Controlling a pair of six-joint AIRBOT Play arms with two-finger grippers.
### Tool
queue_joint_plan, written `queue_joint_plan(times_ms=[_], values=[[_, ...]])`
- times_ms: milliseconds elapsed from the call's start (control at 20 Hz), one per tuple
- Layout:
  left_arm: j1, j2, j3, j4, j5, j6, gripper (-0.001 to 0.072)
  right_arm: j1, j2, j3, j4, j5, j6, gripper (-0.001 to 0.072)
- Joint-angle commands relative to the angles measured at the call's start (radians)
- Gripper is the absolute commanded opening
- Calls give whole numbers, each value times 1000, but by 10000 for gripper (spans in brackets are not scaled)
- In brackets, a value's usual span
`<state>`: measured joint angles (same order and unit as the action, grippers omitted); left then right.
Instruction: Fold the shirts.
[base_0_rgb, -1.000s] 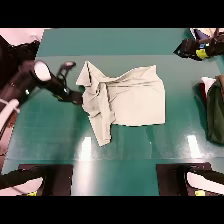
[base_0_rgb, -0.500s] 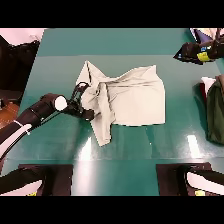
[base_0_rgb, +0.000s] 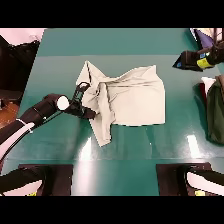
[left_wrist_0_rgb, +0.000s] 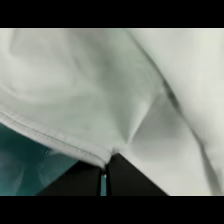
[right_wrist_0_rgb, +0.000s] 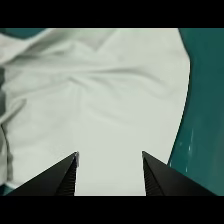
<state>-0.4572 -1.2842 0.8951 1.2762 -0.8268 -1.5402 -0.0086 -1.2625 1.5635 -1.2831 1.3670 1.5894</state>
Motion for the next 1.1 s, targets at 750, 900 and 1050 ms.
queue_joint_plan(times_ms=[750,900,1050], values=[[7,246,130,206,-220,2,29,-49,99,-932,298,-274,-7,451],[7,246,130,206,-239,2,29,3,86,-932,297,-357,27,450],[7,246,130,206,-245,2,28,18,109,-931,297,-433,52,420]])
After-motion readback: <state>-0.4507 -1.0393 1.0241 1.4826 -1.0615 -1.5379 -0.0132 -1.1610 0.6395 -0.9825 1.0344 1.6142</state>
